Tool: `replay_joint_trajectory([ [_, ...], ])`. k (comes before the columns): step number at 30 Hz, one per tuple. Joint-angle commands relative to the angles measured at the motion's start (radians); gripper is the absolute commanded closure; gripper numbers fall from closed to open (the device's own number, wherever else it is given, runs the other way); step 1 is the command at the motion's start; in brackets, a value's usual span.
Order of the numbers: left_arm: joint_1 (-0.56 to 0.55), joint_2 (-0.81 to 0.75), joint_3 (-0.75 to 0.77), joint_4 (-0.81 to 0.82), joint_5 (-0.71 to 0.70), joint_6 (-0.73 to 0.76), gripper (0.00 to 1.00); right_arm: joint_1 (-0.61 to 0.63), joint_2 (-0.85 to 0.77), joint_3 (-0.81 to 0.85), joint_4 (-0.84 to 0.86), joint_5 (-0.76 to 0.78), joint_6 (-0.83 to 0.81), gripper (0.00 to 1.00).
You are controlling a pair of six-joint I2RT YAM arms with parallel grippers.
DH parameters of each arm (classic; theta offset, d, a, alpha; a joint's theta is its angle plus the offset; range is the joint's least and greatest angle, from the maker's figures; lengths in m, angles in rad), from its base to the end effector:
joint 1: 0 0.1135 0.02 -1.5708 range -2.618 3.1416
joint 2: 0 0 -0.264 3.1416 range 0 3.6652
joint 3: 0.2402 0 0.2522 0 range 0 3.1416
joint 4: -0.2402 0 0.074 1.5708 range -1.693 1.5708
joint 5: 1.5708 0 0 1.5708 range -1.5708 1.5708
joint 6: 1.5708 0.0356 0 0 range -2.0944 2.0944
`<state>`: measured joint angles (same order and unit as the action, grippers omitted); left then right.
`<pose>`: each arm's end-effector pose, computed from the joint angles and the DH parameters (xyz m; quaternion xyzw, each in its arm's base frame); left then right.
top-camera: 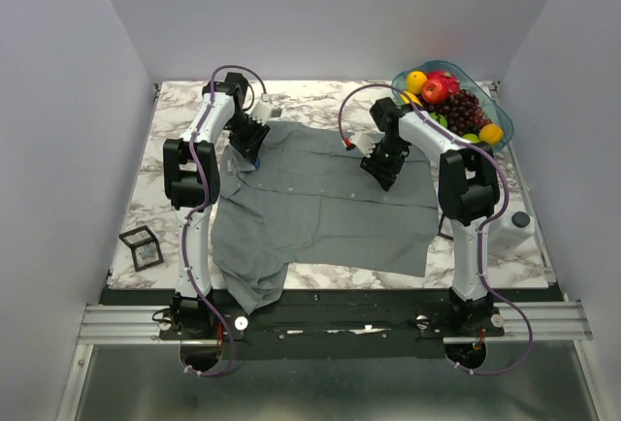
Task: Remove the brooch from the garment
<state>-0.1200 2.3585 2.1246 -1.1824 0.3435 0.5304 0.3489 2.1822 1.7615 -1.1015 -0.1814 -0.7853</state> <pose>0.4710 -0.0689 0.1951 0.3264 0.9266 -0.1513 0.1092 0.3971 0.1513 0.1755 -0.5367 0.8386 0.0832 0.0432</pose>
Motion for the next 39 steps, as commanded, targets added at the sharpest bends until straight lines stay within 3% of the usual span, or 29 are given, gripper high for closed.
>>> replay_joint_trajectory([
  [1,-0.004,0.025,0.012,-0.059,0.003,0.002,0.64,0.004,0.025,0.030,-0.009,-0.024,0.001,0.51],
  [2,-0.004,0.028,0.020,-0.069,0.009,-0.004,0.69,0.005,0.025,0.030,-0.008,-0.023,0.001,0.51],
  [7,-0.004,0.047,0.015,-0.072,0.037,-0.038,0.74,0.005,0.025,0.032,-0.012,-0.023,0.000,0.51],
  [10,-0.004,0.051,0.017,-0.074,0.060,-0.049,0.85,0.005,0.018,0.036,-0.023,-0.026,-0.008,0.51],
  [11,-0.004,0.051,0.021,-0.082,0.071,-0.047,0.97,0.005,0.013,0.049,-0.038,-0.038,-0.012,0.51],
  [12,-0.004,0.053,0.026,-0.091,0.093,-0.050,1.00,0.005,0.011,0.059,-0.050,-0.047,-0.022,0.51],
  [18,0.006,0.028,0.035,-0.148,0.271,-0.090,1.00,0.007,-0.062,0.122,-0.087,-0.219,-0.058,0.51],
  [22,0.014,0.024,0.009,-0.184,0.414,-0.110,1.00,0.022,-0.134,0.109,0.006,-0.337,-0.054,0.51],
  [28,0.063,0.044,-0.017,-0.261,0.653,-0.122,1.00,0.130,-0.194,0.076,0.219,-0.446,-0.065,0.51],
  [33,0.098,0.021,-0.081,-0.315,0.820,-0.098,1.00,0.217,-0.285,-0.156,0.636,-0.457,-0.107,0.53],
  [39,0.103,-0.038,-0.179,-0.326,0.881,-0.122,1.00,0.289,-0.392,-0.483,1.190,-0.475,-0.285,0.53],
])
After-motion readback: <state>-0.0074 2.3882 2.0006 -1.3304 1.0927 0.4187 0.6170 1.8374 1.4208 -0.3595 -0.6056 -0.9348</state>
